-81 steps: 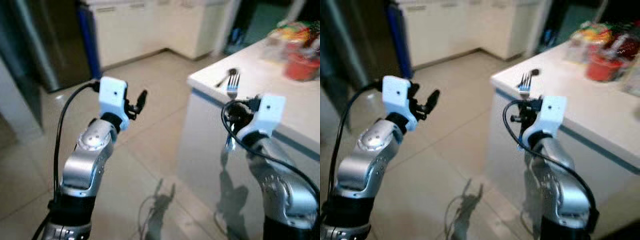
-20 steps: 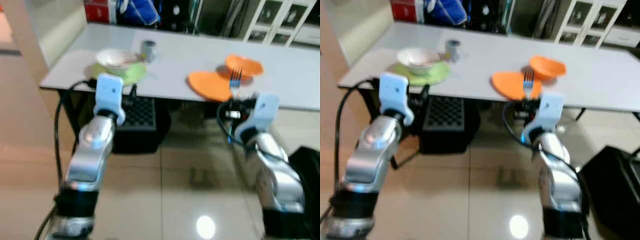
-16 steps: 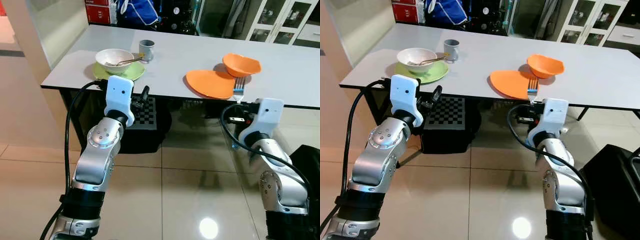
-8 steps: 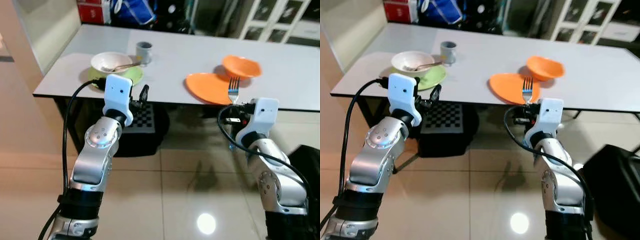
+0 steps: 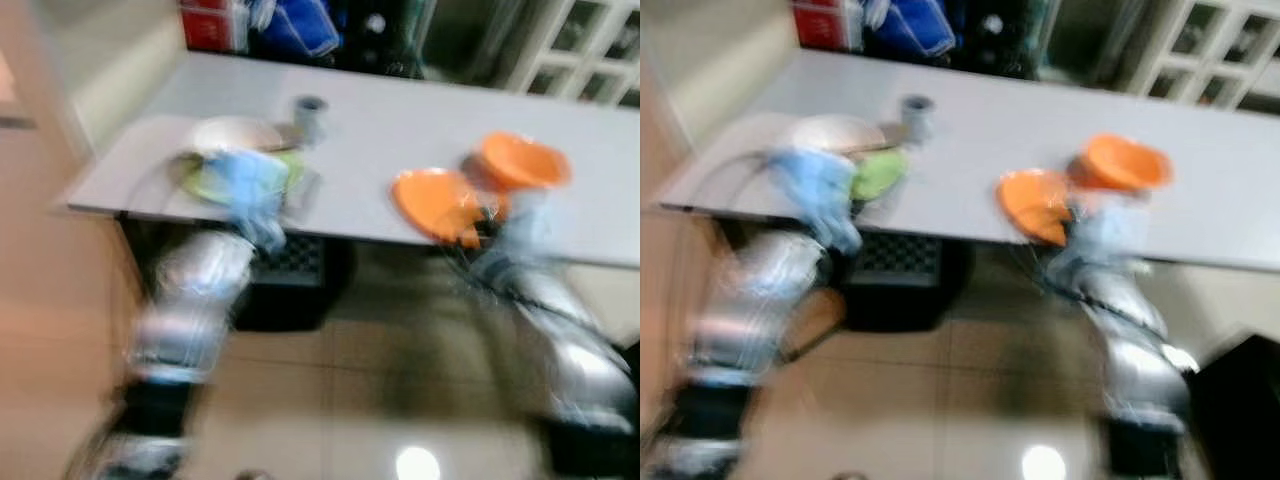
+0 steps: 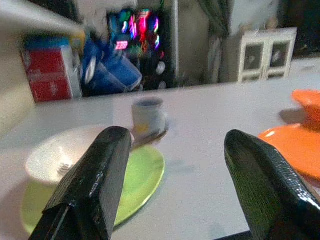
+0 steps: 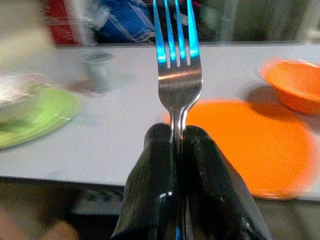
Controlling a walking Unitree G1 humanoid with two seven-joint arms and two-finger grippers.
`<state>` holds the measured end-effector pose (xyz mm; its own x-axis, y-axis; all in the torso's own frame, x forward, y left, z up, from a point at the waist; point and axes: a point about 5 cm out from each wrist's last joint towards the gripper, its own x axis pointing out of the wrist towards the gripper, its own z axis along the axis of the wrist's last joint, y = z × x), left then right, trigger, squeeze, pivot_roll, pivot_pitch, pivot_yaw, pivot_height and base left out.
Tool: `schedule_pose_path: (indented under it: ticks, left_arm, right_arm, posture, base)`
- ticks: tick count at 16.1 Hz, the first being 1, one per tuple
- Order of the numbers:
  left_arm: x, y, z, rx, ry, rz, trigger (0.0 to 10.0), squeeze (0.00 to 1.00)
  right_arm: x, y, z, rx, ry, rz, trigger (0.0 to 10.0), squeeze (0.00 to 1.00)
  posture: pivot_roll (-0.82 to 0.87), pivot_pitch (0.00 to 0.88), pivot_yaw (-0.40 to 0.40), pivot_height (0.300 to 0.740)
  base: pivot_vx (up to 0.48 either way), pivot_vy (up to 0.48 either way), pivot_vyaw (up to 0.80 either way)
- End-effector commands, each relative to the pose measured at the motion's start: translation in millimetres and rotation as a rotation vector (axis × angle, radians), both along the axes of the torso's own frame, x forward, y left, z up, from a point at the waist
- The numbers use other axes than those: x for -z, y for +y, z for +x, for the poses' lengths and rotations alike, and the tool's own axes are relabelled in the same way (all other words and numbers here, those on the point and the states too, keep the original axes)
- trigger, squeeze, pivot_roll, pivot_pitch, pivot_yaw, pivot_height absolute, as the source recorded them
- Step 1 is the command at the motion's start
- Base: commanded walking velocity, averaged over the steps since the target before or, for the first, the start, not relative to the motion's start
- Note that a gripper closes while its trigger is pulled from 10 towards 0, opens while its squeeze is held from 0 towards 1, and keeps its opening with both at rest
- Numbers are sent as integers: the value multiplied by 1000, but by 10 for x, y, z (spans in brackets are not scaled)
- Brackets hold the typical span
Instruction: Setting the table
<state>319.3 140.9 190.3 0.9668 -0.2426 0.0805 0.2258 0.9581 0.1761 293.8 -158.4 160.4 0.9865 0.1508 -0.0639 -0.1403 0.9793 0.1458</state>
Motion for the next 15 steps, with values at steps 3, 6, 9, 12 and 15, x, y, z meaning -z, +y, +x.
schedule_pose_path:
  ticks: [3, 6, 9, 12, 15]
  left_arm:
    - [-71, -263, -21, 96, -23, -7, 10000, 0]
    - [-69, -265, -32, 103, -20, -1, 10000, 0]
    - [-73, -271, -42, 106, -20, 8, 10000, 0]
    - [-73, -273, -98, 146, -18, 52, 10000, 0]
    - [-113, -290, -161, 184, -31, 58, 10000, 0]
  right_arm:
    - [43, -267, -55, 84, 25, -42, 10000, 0]
    - [36, -260, -70, 63, 23, -46, 10000, 0]
    - [40, -245, -87, 22, 37, -37, 10000, 0]
    - [39, -169, -135, -51, 44, -48, 10000, 0]
    - [63, -144, -177, -61, 66, -14, 10000, 0]
  posture:
    - [-34, 0, -90, 740]
    - [-35, 0, -90, 740]
    - [-33, 0, -93, 740]
    - [-25, 0, -96, 740]
    - [-28, 0, -88, 740]
  base:
    - [439, 0, -304]
    - [437, 0, 0]
    - [439, 0, 0]
    - [430, 0, 0]
    - [0, 0, 0]
